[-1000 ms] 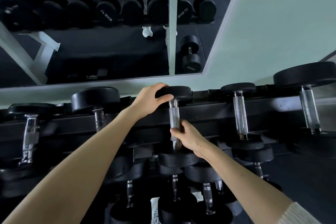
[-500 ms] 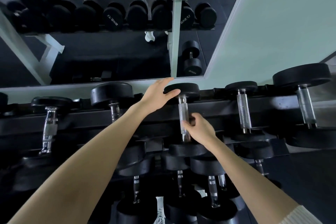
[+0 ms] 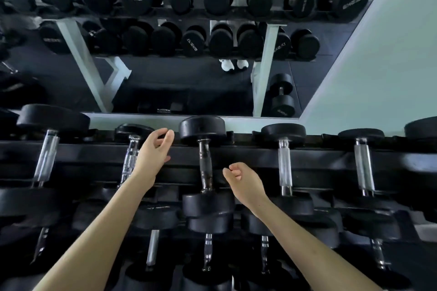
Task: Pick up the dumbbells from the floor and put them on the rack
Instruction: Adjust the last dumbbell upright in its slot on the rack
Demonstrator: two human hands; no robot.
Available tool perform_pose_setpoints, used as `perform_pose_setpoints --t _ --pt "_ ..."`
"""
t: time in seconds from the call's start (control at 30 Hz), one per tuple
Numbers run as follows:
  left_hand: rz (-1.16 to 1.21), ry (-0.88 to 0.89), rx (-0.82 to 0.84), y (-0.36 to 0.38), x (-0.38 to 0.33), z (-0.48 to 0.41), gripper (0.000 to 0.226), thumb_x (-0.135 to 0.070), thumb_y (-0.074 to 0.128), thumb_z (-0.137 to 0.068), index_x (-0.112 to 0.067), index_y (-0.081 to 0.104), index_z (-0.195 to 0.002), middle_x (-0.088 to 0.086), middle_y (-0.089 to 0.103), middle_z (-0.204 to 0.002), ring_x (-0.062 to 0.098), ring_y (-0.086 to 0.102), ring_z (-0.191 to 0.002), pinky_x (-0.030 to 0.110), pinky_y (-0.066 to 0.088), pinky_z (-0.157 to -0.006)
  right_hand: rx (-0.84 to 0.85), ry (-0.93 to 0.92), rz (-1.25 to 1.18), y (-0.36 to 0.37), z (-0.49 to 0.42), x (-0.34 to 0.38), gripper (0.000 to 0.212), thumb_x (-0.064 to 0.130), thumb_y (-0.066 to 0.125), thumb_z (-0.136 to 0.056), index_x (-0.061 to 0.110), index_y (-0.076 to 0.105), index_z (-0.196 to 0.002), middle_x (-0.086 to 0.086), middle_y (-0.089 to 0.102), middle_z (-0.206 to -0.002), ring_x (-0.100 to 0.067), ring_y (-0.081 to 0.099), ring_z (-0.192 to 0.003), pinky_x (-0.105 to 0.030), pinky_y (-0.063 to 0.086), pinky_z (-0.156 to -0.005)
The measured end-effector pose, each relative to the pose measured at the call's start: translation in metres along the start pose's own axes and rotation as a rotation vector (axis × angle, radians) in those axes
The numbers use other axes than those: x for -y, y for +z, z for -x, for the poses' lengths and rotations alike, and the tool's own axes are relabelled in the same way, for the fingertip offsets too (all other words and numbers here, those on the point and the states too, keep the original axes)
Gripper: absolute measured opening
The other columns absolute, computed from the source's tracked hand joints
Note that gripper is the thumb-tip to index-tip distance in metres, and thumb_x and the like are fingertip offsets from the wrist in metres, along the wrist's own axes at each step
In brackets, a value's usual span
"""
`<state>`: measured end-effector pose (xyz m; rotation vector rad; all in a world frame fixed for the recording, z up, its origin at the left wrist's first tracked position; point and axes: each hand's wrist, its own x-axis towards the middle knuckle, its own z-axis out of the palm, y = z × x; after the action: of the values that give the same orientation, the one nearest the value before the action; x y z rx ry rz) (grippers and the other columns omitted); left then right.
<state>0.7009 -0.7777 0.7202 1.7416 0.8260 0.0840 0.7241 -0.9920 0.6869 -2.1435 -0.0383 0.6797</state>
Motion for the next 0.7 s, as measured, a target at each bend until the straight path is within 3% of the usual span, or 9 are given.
perform_pose_setpoints --t 0.13,0.2,0.23,0.3,0.37,0.43,0.57,0.7 --pt "0.105 -0.132 0.1 -0.002 0.01 -0.033 0.055 -0.053 0.052 -0.086 -0.028 0.045 -0.135 -0.001 0.048 -0.13 0.019 0.053 -0.113 0.039 0.052 -0.094 -0.005 0.092 -0.063 0.031 -0.028 0.013 0.048 0.043 0.052 -0.093 0.011 0.05 -0.129 0.012 0.056 -0.079 -0.011 0.055 -0.084 -0.026 0.044 -0.079" --pt "0.146 -0.169 0.169 0.003 0.011 -0.05 0.06 -0.057 0.053 -0.084 -0.027 0.047 -0.135 -0.005 0.047 -0.133 0.017 0.052 -0.117 0.037 0.055 -0.089 0.018 0.141 -0.054 0.047 -0.04 0.016 0.051 0.048 0.053 -0.09 0.009 0.052 -0.122 0.005 0.063 -0.089 -0.017 0.06 -0.088 -0.03 0.047 -0.08" --pt "0.186 -0.211 0.226 0.007 0.01 -0.058 0.056 -0.058 0.053 -0.084 -0.025 0.053 -0.129 -0.005 0.051 -0.13 0.018 0.053 -0.118 0.035 0.056 -0.087 0.038 0.162 -0.013 0.053 -0.045 0.018 0.052 0.052 0.052 -0.089 0.009 0.054 -0.118 0.0 0.065 -0.098 -0.021 0.062 -0.094 -0.034 0.049 -0.083" --pt "0.275 -0.316 0.357 0.014 0.006 -0.072 0.039 -0.055 0.054 -0.085 -0.02 0.065 -0.097 -0.001 0.061 -0.112 0.019 0.061 -0.107 0.031 0.058 -0.081 0.082 0.184 0.128 0.062 -0.05 0.02 0.057 0.057 0.047 -0.09 0.008 0.055 -0.117 -0.006 0.066 -0.109 -0.026 0.062 -0.102 -0.036 0.048 -0.086" --pt "0.353 -0.383 0.423 0.016 0.002 -0.084 0.029 -0.041 0.064 -0.084 -0.013 0.062 -0.076 0.004 0.062 -0.105 0.02 0.063 -0.098 0.027 0.06 -0.072 0.102 0.192 0.225 0.066 -0.053 0.02 0.057 0.058 0.043 -0.091 0.009 0.055 -0.12 -0.007 0.066 -0.113 -0.027 0.062 -0.105 -0.035 0.046 -0.086" --pt "0.432 -0.45 0.427 0.014 0.002 -0.094 0.024 -0.027 0.074 -0.077 -0.008 0.066 -0.089 0.009 0.06 -0.117 0.024 0.065 -0.097 0.029 0.062 -0.071 0.101 0.192 0.254 0.066 -0.054 0.018 0.052 0.056 0.045 -0.091 0.013 0.056 -0.119 -0.004 0.067 -0.112 -0.026 0.062 -0.104 -0.037 0.049 -0.089" --pt "0.48 -0.526 0.425 0.016 0.001 -0.108 0.047 -0.018 0.081 -0.069 -0.004 0.062 -0.11 0.012 0.053 -0.128 0.028 0.064 -0.094 0.039 0.059 -0.081 0.039 0.202 0.275 0.07 -0.052 0.015 0.049 0.056 0.047 -0.091 0.016 0.059 -0.117 -0.002 0.068 -0.109 -0.025 0.063 -0.104 -0.039 0.05 -0.091" --pt "0.411 -0.504 0.469 0.027 -0.005 -0.112 0.075 -0.02 0.087 -0.058 -0.004 0.056 -0.124 0.014 0.046 -0.14 0.031 0.062 -0.107 0.04 0.061 -0.073 -0.016 0.233 0.173 0.076 -0.048 0.01 0.047 0.056 0.048 -0.09 0.017 0.06 -0.113 -0.001 0.068 -0.107 -0.024 0.064 -0.101 -0.042 0.051 -0.09"
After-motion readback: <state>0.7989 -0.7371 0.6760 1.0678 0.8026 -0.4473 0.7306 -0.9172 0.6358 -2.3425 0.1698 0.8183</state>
